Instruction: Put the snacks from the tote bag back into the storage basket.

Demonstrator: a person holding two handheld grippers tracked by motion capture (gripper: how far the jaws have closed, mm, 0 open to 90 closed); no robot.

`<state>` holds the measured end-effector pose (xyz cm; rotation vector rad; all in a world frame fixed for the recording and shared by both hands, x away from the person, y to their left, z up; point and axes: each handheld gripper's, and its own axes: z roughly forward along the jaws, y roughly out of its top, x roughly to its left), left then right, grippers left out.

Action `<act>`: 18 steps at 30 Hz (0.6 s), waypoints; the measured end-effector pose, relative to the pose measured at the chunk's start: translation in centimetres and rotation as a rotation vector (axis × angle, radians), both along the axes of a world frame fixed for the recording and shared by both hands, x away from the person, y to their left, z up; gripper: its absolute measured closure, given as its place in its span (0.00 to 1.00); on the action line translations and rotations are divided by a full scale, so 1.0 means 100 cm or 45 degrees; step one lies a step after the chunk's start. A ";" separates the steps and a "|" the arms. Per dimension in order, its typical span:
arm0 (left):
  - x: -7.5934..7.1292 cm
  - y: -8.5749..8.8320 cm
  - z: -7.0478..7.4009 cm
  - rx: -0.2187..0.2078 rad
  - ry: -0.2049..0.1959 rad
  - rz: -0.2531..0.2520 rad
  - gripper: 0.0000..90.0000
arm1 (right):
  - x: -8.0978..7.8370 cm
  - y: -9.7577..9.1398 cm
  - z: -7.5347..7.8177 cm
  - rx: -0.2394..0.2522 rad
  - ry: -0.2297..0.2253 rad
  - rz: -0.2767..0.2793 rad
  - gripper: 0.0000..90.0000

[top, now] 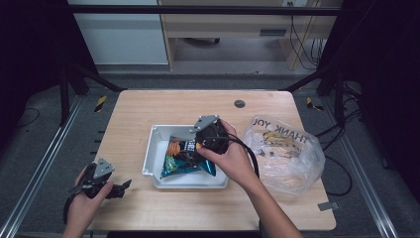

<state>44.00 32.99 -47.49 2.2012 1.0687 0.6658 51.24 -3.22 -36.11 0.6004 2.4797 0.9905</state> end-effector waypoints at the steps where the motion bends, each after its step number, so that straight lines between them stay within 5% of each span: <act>1: 0.000 0.000 0.000 0.001 0.000 0.001 0.05 | -0.002 -0.001 0.001 -0.006 -0.004 -0.009 0.07; 8: 0.000 -0.001 -0.001 0.002 0.006 -0.003 0.05 | -0.010 -0.014 0.006 0.068 -0.008 -0.027 0.07; 18: -0.001 -0.003 -0.001 0.007 0.006 -0.010 0.05 | -0.020 -0.025 0.014 0.086 -0.029 -0.040 0.07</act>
